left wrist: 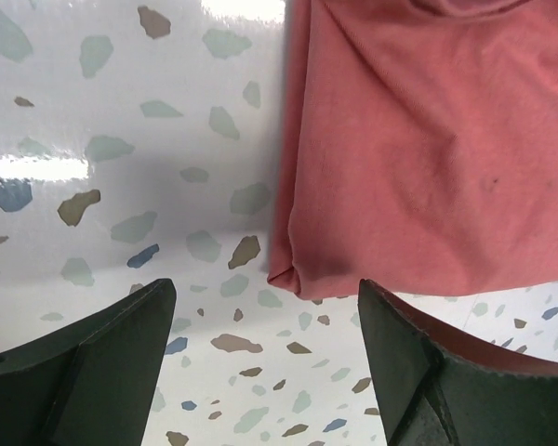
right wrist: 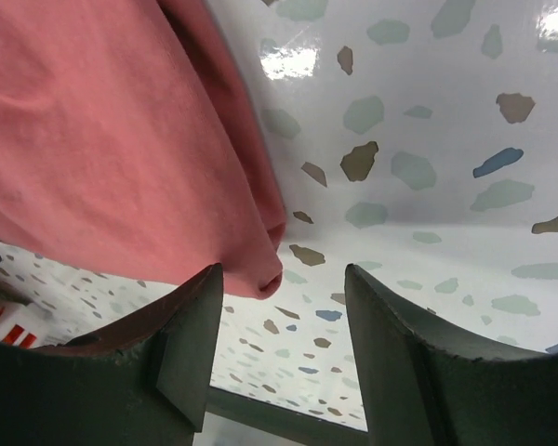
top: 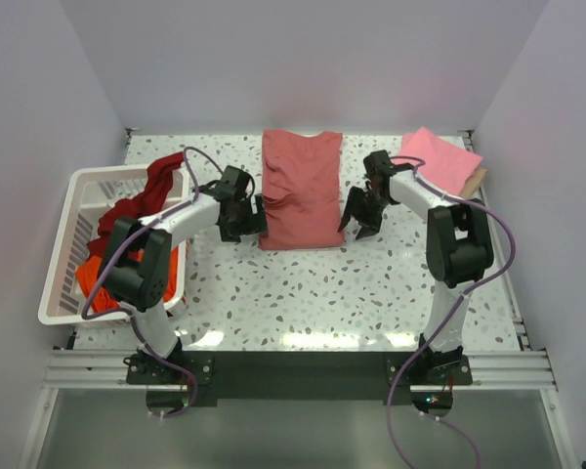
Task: Fold and stack the t-shirts
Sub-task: Fold the tshirt
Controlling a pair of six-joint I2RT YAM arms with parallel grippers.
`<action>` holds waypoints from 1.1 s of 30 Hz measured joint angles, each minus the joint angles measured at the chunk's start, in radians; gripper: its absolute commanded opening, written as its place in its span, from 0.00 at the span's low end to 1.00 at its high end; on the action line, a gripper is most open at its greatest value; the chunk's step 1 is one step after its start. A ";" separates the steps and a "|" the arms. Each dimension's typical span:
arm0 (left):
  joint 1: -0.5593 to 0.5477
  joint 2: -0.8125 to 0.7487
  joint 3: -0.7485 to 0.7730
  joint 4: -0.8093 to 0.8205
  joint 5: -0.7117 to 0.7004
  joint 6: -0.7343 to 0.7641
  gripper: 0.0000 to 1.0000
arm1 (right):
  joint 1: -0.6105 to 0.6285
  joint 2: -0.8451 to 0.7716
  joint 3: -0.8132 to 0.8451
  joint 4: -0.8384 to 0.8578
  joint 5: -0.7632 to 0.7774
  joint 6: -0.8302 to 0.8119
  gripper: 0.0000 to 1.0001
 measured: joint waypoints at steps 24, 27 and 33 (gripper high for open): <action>-0.048 0.016 -0.074 0.063 0.000 -0.027 0.60 | 0.039 0.039 -0.074 0.080 -0.023 -0.001 0.42; -0.048 0.020 -0.077 0.079 0.000 -0.033 0.53 | 0.039 0.042 -0.075 0.082 -0.023 -0.003 0.35; -0.052 0.031 -0.080 0.119 0.010 -0.043 0.31 | 0.039 0.052 -0.075 0.090 -0.028 -0.013 0.13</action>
